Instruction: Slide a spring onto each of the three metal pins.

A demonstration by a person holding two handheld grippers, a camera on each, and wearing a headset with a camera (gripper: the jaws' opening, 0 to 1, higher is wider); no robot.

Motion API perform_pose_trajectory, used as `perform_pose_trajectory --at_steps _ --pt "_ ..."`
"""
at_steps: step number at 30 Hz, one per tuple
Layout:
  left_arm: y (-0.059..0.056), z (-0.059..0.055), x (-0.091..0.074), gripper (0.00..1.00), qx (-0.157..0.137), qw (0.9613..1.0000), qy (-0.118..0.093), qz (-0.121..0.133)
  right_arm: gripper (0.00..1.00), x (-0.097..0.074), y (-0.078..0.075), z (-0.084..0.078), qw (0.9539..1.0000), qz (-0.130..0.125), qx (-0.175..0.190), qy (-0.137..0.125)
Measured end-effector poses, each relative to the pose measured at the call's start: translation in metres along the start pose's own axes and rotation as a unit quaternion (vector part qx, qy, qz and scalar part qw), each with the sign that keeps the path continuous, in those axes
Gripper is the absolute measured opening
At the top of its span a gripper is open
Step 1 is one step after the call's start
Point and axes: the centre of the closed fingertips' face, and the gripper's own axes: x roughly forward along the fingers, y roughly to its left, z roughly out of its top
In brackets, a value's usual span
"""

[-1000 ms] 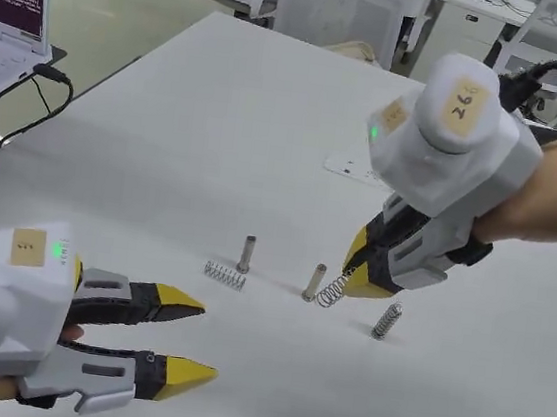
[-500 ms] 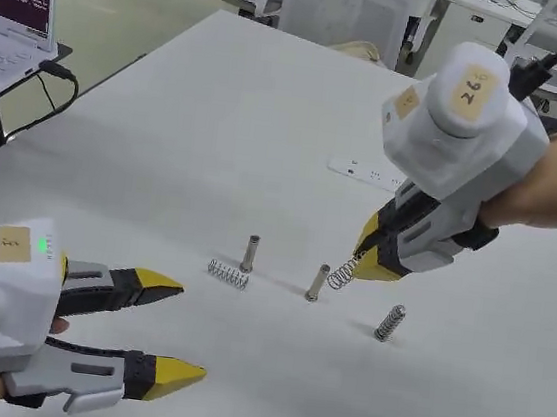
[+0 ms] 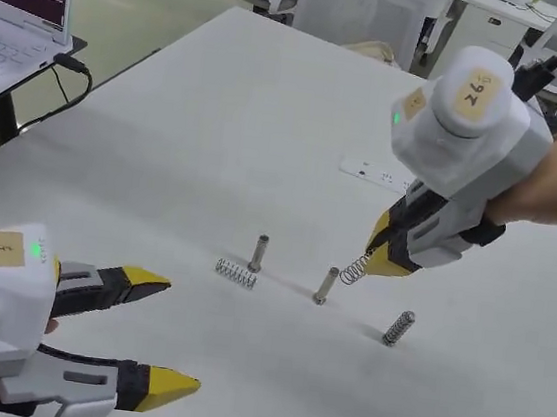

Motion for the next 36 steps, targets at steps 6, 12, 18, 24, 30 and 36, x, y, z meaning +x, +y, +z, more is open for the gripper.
perform_pose_trajectory --at_steps 6,12,18,24,30,36 --pt "-0.001 -0.001 -0.001 0.55 -0.002 1.0 0.0 0.0 0.08 0.004 -0.011 0.0 0.9999 0.0 -0.003 0.014" --pt "0.0 -0.002 -0.002 0.56 -0.002 1.0 0.001 0.002 0.08 0.013 -0.021 0.0 0.9996 0.003 -0.006 0.028" --pt "0.001 -0.003 -0.002 0.56 -0.002 1.0 0.001 0.005 0.08 0.025 -0.035 -0.005 0.9988 0.003 -0.013 0.046" --pt "0.003 -0.005 -0.003 0.55 -0.004 1.0 0.003 0.008 0.08 0.036 -0.04 -0.006 0.9982 0.012 -0.012 0.058" --pt "0.002 -0.007 -0.003 0.55 -0.006 0.9999 0.006 0.008 0.08 0.043 -0.045 -0.011 0.9974 0.017 -0.012 0.068" --pt "0.002 -0.007 -0.003 0.55 -0.006 0.9999 0.008 0.008 0.08 0.047 -0.049 -0.015 0.9971 0.019 -0.008 0.073"
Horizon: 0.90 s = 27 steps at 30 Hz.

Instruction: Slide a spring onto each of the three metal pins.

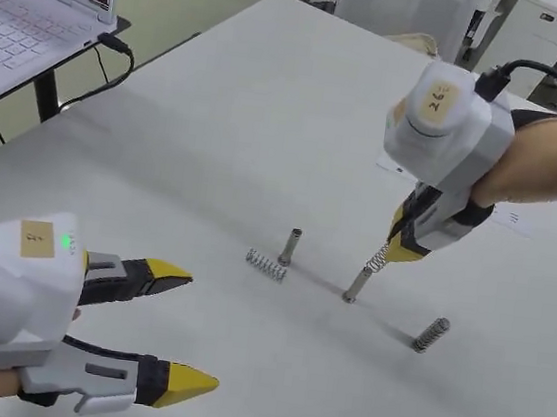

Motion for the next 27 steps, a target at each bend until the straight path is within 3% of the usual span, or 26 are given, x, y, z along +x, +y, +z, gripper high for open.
perform_pose_trajectory --at_steps 27 --pt "0.001 -0.004 0.0 0.53 -0.006 1.0 0.002 0.0 0.08 0.016 0.0 0.0 0.9999 0.011 -0.001 0.013"
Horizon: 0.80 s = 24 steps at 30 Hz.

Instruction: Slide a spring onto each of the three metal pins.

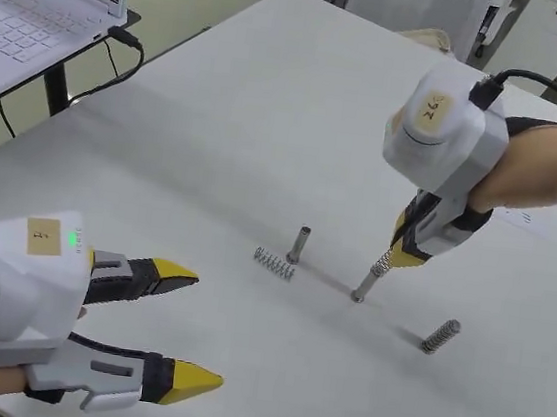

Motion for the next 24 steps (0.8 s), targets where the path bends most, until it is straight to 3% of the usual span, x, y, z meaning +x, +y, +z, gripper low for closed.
perform_pose_trajectory --at_steps 24 --pt "0.001 -0.002 -0.001 0.51 -0.001 1.0 0.003 0.0 0.08 0.031 0.009 -0.001 0.9998 0.014 0.013 0.008"
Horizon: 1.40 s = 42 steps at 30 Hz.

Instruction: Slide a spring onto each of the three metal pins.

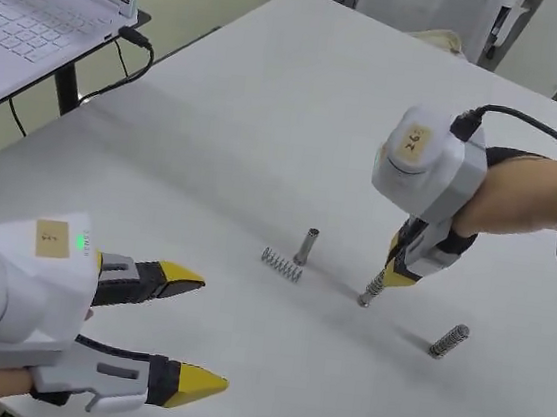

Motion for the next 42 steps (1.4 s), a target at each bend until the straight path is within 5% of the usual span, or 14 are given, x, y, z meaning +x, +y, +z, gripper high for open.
perform_pose_trajectory --at_steps 31,42 --pt "-0.002 0.001 0.002 0.51 0.001 1.0 -0.002 -0.001 0.09 0.02 0.016 -0.001 0.9998 0.017 -0.001 0.008" --pt "-0.003 0.002 0.003 0.51 0.0 1.0 -0.001 -0.003 0.22 0.019 0.017 0.0 0.9997 0.022 0.004 -0.001"
